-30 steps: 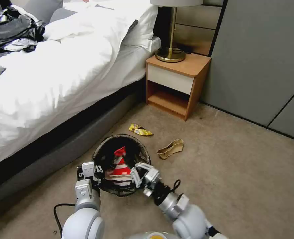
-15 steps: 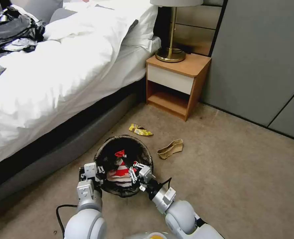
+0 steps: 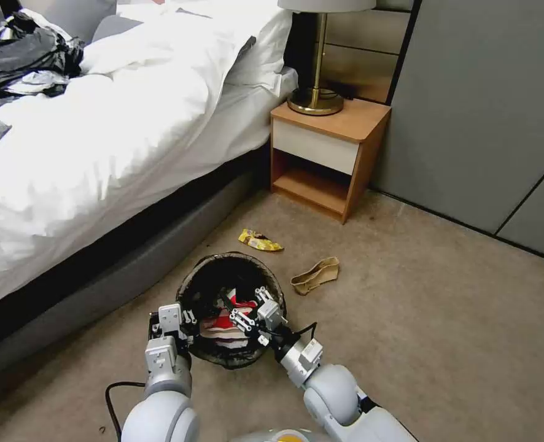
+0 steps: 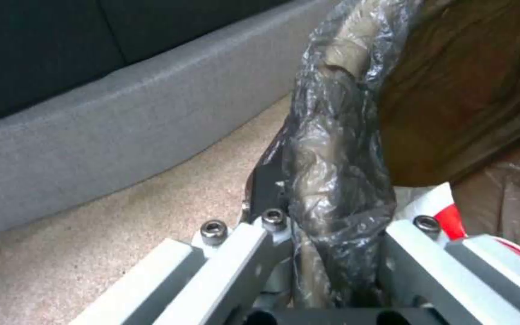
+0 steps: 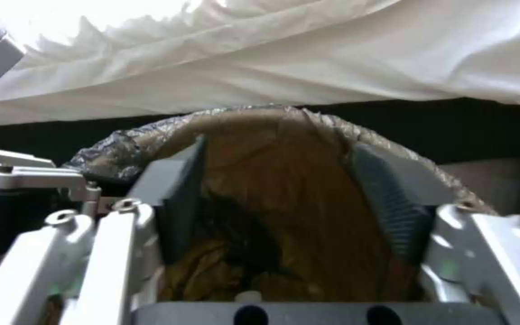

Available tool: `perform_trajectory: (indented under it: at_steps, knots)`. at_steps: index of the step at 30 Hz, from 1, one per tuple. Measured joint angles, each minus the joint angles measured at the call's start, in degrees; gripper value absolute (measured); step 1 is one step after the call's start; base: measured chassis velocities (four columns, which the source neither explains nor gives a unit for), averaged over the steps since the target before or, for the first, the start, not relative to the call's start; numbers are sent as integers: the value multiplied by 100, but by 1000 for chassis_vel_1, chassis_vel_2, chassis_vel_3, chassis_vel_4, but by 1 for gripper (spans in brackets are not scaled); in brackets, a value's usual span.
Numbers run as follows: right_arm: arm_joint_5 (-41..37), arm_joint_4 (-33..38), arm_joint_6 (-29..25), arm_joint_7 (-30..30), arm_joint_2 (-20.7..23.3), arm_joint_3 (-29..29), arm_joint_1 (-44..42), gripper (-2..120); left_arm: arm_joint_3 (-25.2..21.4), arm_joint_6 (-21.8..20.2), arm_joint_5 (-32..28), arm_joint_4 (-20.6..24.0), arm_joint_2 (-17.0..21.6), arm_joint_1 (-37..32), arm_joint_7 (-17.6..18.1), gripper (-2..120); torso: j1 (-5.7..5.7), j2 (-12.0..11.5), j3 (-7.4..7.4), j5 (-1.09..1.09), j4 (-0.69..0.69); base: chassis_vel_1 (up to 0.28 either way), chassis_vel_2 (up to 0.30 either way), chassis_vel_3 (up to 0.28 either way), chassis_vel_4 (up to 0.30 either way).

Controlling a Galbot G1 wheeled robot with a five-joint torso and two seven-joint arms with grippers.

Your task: Pick up the trash bin, then pick up the garbage from the floor and place it into the trash bin.

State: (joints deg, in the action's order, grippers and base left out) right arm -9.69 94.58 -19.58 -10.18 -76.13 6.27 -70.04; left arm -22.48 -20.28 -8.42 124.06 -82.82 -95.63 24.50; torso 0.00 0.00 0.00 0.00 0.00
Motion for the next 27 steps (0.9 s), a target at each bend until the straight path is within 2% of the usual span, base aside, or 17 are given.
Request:
perform_trajectory:
  at_steps: [1,4,5,8,12,16,19,20,23,27]
  knots:
    - [0,0,0,0,0,0,0,68,0,0,0,0,0,0,0,0,0,0,0,0,0,0,0,0,0]
    - [14,36,11,27,0,-2,-17,83,15,4,21,0,-6,-1,-3,0,0,0,0,0,0,0,0,0,0]
    - [14,36,11,27,0,-2,-17,83,15,4,21,0,-6,-1,-3,0,0,0,0,0,0,0,0,0,0]
    - [26,58,16,32,6,10,-28,97,35,11,44,-1,-9,-14,-9,0,0,0,0,0,0,0,0,0,0]
    - [43,103,16,58,9,15,-27,100,37,13,50,-1,-5,-27,-12,0,0,0,0,0,0,0,0,0,0]
    - [214,631,-1,311,20,-90,-160,100,2,14,48,-13,27,-19,-14,0,0,0,0,0,1,0,0,0,0]
    - [746,1318,47,916,-3,-428,-491,100,-42,14,7,-75,47,41,-15,0,0,0,0,0,0,0,0,0,0]
    - [746,1318,47,916,-3,-428,-491,100,-42,14,7,-75,47,41,-15,0,0,0,0,0,0,0,0,0,0]
    - [1375,1864,54,1581,-100,-932,-995,100,-75,14,-64,-149,70,135,-14,0,-1,0,0,0,0,0,0,0,0]
    - [1356,2091,55,2237,-232,-1330,-1557,100,-84,13,-120,-172,87,166,-13,0,-1,0,0,0,-1,0,0,0,0]
